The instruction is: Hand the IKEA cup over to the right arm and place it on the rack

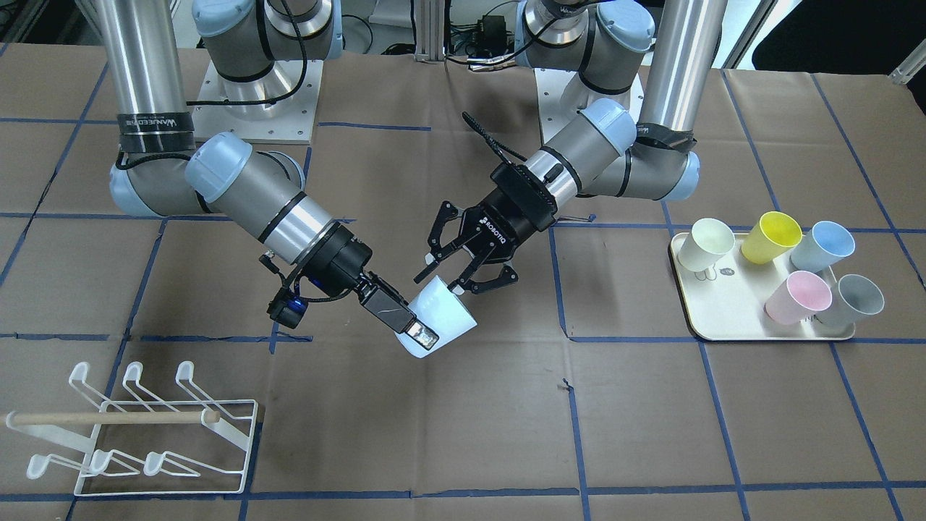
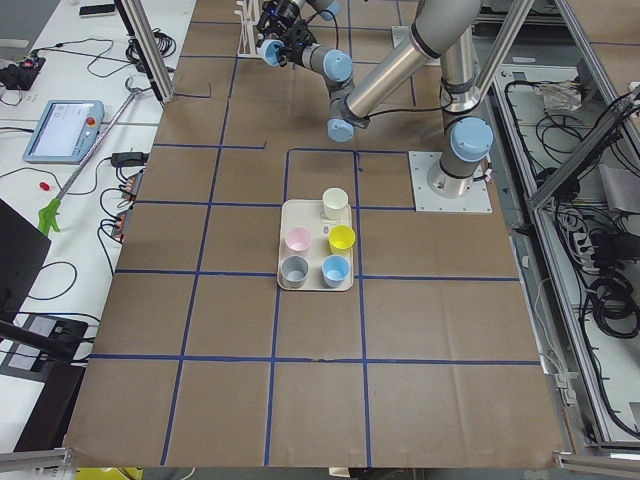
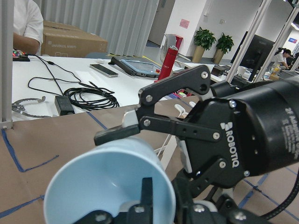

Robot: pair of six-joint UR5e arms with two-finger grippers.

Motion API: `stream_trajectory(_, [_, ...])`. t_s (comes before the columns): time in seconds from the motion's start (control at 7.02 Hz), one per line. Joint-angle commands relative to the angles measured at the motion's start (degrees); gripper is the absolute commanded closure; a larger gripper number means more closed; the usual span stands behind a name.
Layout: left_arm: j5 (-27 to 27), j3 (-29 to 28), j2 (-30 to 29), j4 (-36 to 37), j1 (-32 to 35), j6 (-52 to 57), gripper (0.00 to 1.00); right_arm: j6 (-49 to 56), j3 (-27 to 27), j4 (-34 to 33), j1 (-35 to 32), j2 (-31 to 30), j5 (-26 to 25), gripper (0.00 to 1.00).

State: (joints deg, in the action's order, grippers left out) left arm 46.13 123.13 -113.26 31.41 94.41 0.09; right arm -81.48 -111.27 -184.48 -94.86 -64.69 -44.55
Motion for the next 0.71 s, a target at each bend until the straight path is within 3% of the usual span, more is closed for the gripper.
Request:
stream_trajectory(0.0, [-0.33,0.09,0.15,-0.03,-0.54,0.00,0.01,0.00,0.00,0.00,0.02,0.01,0.26,0.61])
stream_trajectory(0.43, [-0.42,0.27,0.76,-0.03,-0.98,0.00,0.01,3.06,2.35,-0.44,0.90,0.01,-0.53,0.62])
stream_trajectory(0.57, [-0.95,1.57,1.55,-0.03,-3.76,0.00,0.01,9.52,4.02,-0.62,1.95,0.01,-2.62,0.64])
